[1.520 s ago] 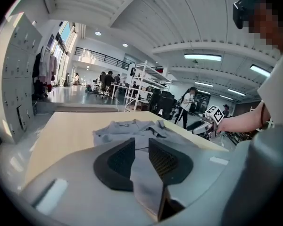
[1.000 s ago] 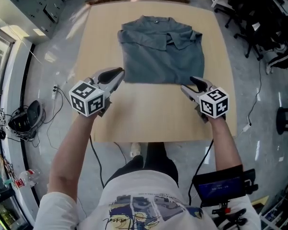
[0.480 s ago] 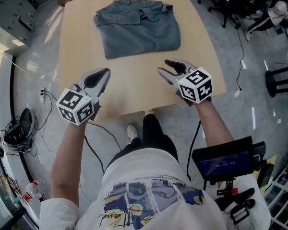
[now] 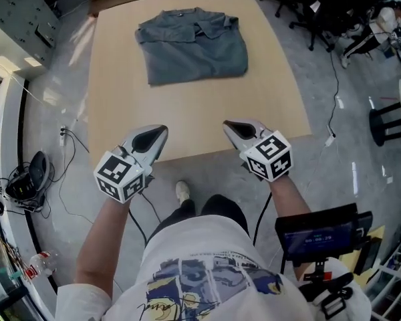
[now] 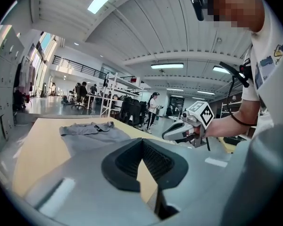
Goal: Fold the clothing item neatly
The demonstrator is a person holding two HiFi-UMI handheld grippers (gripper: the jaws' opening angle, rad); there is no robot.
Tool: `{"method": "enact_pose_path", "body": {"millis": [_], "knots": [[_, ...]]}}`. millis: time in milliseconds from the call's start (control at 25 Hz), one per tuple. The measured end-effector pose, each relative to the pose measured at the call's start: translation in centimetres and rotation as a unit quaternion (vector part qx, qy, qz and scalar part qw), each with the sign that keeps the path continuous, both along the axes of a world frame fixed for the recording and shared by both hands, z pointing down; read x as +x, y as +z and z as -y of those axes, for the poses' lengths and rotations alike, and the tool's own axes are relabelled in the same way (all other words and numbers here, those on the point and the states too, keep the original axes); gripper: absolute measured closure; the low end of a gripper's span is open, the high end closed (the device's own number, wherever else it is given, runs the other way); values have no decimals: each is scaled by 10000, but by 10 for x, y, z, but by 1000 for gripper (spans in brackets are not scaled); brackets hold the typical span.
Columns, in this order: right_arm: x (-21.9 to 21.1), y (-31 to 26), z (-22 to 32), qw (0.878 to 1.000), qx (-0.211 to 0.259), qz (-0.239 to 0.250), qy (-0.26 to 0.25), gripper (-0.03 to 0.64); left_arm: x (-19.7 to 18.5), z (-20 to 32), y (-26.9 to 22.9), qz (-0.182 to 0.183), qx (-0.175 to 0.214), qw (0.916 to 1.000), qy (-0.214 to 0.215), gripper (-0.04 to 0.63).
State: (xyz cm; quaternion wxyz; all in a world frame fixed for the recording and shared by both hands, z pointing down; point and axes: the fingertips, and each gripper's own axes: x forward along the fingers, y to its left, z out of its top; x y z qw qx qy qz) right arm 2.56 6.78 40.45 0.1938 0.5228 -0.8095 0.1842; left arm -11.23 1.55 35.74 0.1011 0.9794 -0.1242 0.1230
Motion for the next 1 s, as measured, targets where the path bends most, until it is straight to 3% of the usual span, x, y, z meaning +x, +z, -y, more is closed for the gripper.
{"method": "enact_pose_path", "body": {"millis": [280,560,800,1000], "knots": [[2,4,-74,9998,-171,13,-63,614,11,-74,-14,-96,-124,9999,2,589],[24,-13,-152,9998,-51,105,-149,614,33,-157,-23,-33,-150,9999,-3,589],[3,-22,-175,9990,138,54,-421,614,27,-198,-28,58,-194,9998,31,589],[-1,-39,-179,9987,359,20,-366,614,26,-209,-29,37,-189,9996,195,589]]}}
